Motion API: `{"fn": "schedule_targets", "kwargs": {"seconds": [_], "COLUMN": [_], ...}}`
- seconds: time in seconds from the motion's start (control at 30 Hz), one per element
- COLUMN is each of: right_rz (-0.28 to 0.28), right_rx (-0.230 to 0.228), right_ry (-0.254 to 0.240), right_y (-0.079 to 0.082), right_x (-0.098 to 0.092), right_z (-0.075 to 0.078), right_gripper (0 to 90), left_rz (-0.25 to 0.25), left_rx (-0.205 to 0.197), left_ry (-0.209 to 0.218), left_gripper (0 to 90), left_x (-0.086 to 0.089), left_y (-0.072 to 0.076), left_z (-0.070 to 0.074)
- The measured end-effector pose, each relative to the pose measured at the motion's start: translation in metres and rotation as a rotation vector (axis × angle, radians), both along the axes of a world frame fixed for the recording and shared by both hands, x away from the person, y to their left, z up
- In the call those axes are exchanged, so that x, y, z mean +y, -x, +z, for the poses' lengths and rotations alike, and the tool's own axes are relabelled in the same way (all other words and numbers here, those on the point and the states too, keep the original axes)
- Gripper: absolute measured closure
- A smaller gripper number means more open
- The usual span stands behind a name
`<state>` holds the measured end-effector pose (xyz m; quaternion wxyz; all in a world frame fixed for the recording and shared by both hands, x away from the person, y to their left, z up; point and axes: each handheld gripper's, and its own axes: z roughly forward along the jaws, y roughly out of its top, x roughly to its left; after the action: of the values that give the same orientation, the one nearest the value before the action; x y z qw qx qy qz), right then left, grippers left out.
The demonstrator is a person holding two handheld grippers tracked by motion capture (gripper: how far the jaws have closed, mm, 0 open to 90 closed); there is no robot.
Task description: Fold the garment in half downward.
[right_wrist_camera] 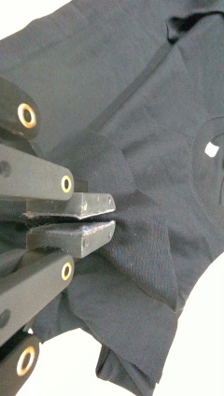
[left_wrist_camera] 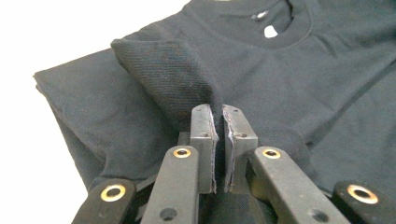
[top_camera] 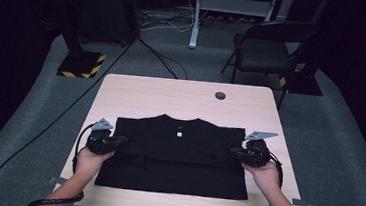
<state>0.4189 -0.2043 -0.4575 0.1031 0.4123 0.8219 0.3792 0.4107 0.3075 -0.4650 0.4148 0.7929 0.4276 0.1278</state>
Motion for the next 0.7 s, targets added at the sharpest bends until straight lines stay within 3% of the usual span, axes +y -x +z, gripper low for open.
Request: {"fn": "schedule_targets", "kwargs": {"seconds": [0.43,0.6,0.7], "right_rz": [0.012,0.052,0.059], "right_rx": [-0.043,0.011,0.039], "right_ry": [-0.032,-0.018,-0.035], "right_y": [0.028,0.034,0.036], "right_x": [-0.014,-0.01,-0.008], "right_z": [0.014,0.006,0.002], "right_gripper": [85.6,82.4,71.7], "left_rz": [-0.003,-0.019,-0.01], "left_rx": [-0.015,0.029,0.05], "left_ry": [0.036,0.013,0.021], "left_gripper": [84.3,82.6,69.4], "left_x": [0.018,0.016,0.017], "left_y": [0.032,0.038,0.037], "left_z": [0.011,0.0,-0.001]}}
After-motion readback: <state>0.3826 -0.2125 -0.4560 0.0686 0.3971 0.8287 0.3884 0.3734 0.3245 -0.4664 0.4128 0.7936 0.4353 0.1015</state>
